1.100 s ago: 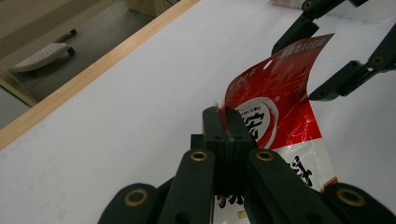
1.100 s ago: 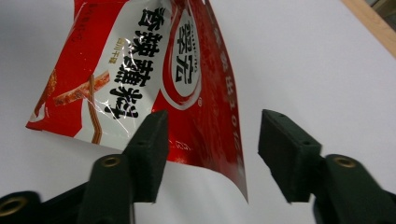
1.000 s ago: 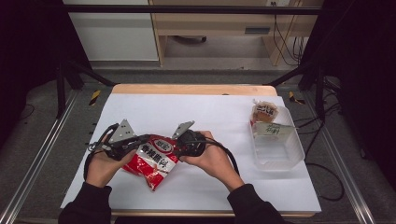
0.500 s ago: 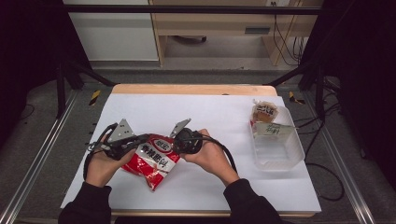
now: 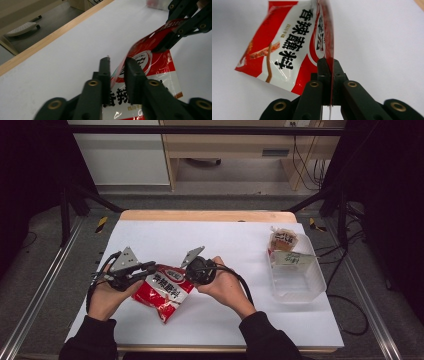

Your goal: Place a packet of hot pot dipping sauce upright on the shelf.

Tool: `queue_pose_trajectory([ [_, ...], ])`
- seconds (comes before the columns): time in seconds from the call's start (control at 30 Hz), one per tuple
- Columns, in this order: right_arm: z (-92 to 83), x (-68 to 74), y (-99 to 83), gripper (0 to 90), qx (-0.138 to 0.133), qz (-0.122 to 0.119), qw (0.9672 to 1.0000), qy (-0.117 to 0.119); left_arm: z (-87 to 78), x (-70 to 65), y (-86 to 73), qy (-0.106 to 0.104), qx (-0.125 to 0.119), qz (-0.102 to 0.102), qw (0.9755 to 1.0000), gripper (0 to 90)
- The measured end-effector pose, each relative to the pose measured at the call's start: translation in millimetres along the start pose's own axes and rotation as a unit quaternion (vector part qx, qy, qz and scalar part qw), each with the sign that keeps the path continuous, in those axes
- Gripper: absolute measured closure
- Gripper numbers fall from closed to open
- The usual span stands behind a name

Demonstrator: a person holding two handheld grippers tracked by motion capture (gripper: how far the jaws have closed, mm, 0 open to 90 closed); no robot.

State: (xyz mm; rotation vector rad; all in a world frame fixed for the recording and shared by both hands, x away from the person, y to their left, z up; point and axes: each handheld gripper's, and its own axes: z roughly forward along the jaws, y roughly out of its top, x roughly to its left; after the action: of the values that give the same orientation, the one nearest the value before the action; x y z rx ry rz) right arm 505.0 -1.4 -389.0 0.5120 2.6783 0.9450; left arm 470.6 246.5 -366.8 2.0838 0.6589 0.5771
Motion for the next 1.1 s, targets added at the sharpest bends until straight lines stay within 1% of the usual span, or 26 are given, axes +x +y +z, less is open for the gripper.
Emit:
queue_pose_trajectory([
  [0.03,-3.8,-0.9,1.0,89.8,-0.001,0.001,1.0,-0.001,-1.8,1.2,-0.5,0.001,-0.005,-0.003,1.0,65.9],
  [0.07,-7.9,-2.0,2.3,89.8,-0.001,-0.001,1.0,-0.003,-3.3,3.4,-1.7,-0.004,-0.012,-0.011,0.9999,58.7],
  [0.1,-12.5,-2.9,3.7,89.8,0.001,-0.001,1.0,-0.004,-3.9,4.5,-2.5,-0.007,-0.017,-0.017,0.9997,49.5],
  [0.13,-15.3,-3.6,4.5,89.9,0.003,-0.005,1.0,-0.008,-5.4,6.3,-4.4,-0.009,-0.023,-0.022,0.9995,44.9],
  [0.17,-19.8,-5.3,5.4,89.9,0.001,-0.003,0.9999,-0.01,-6.2,7.3,-5.8,-0.013,-0.028,-0.023,0.9993,39.6],
  [0.2,-22.5,-6.7,5.8,89.9,0.0,-0.002,0.9999,-0.011,-7.2,8.4,-7.9,-0.016,-0.034,-0.025,0.999,36.2],
  [0.23,-25.7,-8.1,6.3,89.9,-0.001,0.001,0.9999,-0.013,-8.4,9.3,-9.9,-0.016,-0.039,-0.028,0.9987,32.1],
  [0.27,-29.1,-9.9,6.9,89.9,-0.001,0.002,0.9999,-0.016,-9.3,10.1,-12.0,-0.016,-0.043,-0.028,0.9986,29.9],
  [0.3,-32.5,-11.7,7.3,89.9,-0.001,0.002,0.9998,-0.018,-9.5,11.0,-14.3,-0.017,-0.044,-0.026,0.9985,28.2],
  [0.37,-39.7,-15.8,8.7,89.9,-0.003,0.002,0.9997,-0.023,-8.5,12.5,-19.0,-0.013,-0.038,-0.024,0.9989,25.7],
  [0.5,-55.7,-21.0,13.4,90.0,-0.006,0.003,0.9995,-0.032,-1.9,15.1,-29.7,-0.007,-0.019,-0.025,0.9995,23.0],
  [0.57,-63.9,-22.7,16.8,90.0,-0.008,0.003,0.9994,-0.032,1.4,16.5,-34.0,-0.001,-0.01,-0.027,0.9996,21.9],
  [0.67,-74.8,-22.2,22.7,90.0,-0.005,-0.001,0.9994,-0.034,5.3,18.9,-40.2,0.004,-0.004,-0.037,0.9993,19.9],
  [0.73,-80.3,-21.1,25.5,90.0,0.005,-0.006,0.999,-0.044,7.3,20.7,-44.7,0.009,0.0,-0.043,0.9991,19.4],
  [0.83,-90.8,-21.4,28.4,90.0,0.011,-0.008,0.9986,-0.052,10.0,23.3,-51.8,0.014,0.005,-0.051,0.9986,18.5],
  [0.87,-94.0,-22.0,28.6,90.0,0.011,-0.011,0.9985,-0.052,11.1,24.2,-54.4,0.016,0.01,-0.052,0.9985,18.5],
  [0.97,-104.4,-23.3,27.6,90.0,0.005,-0.009,0.9984,-0.055,13.7,25.6,-60.1,0.021,0.016,-0.057,0.998,17.9],
  [1.07,-112.1,-24.1,24.6,90.0,0.004,-0.005,0.9982,-0.059,16.6,26.5,-65.3,0.025,0.025,-0.059,0.9976,15.1],
  [1.1,-114.8,-25.1,22.9,90.0,0.005,-0.008,0.9982,-0.06,17.3,26.7,-66.6,0.03,0.027,-0.06,0.9974,13.3],
])
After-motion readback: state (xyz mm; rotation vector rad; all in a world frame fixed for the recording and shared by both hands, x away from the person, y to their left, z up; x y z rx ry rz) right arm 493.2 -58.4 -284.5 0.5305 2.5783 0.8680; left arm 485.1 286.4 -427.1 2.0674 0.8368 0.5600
